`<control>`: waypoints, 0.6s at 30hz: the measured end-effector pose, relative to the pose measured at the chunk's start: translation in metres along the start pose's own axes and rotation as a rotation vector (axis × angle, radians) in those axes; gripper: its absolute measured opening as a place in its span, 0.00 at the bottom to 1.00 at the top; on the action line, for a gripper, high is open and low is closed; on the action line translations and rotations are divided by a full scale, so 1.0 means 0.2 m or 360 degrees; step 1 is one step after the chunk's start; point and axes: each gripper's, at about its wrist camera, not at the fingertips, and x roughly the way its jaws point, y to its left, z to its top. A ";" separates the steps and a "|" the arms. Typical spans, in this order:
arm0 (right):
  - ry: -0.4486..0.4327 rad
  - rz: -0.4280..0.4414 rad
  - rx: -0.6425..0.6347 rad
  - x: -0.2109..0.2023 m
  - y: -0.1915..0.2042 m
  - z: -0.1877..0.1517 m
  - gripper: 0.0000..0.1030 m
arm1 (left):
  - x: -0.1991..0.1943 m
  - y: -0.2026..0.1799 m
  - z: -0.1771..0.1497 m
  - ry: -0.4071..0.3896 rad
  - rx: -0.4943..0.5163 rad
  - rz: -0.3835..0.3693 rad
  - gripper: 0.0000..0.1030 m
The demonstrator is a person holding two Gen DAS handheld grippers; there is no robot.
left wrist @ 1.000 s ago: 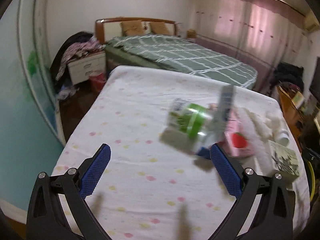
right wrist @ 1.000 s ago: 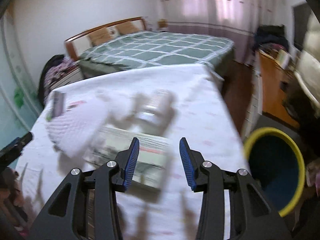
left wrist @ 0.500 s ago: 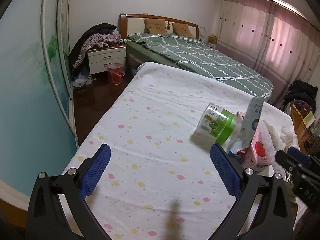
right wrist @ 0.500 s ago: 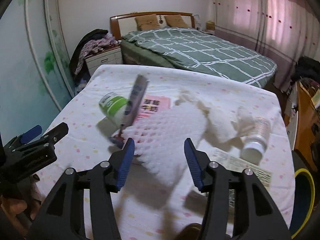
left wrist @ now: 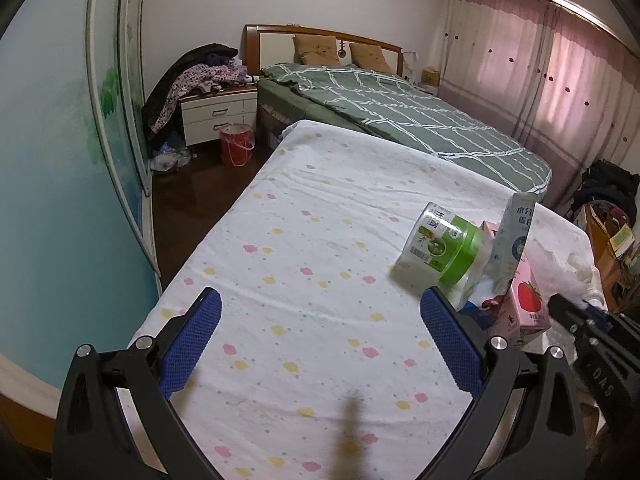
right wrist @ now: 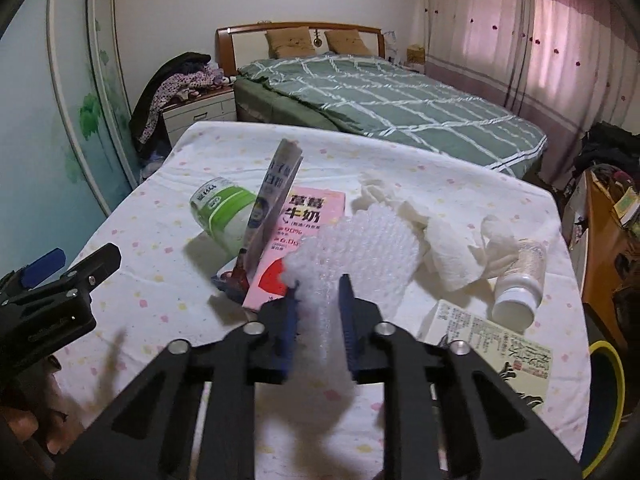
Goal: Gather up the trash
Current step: 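Reach the right tool to the white foam fruit net and grasp it, then carry the foam net with the right tool over the bin and release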
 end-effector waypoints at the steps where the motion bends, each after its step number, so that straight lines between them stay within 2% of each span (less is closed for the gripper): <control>1: -0.0013 -0.0005 0.0002 -0.01 -0.01 0.00 0.12 | 0.00 0.01 0.00 0.0000 0.0002 -0.0001 0.95; 7: -0.0112 0.0009 0.0065 -0.15 -0.08 0.02 0.11 | 0.00 -0.01 -0.01 0.0011 0.0017 0.0000 0.95; 13: -0.0221 0.0117 0.0238 -0.34 -0.23 0.01 0.11 | -0.02 -0.04 -0.03 0.0016 0.0050 -0.0020 0.95; 18: -0.0334 0.0067 0.0375 -0.51 -0.37 -0.03 0.11 | -0.04 -0.08 -0.04 0.0007 0.0094 -0.0056 0.95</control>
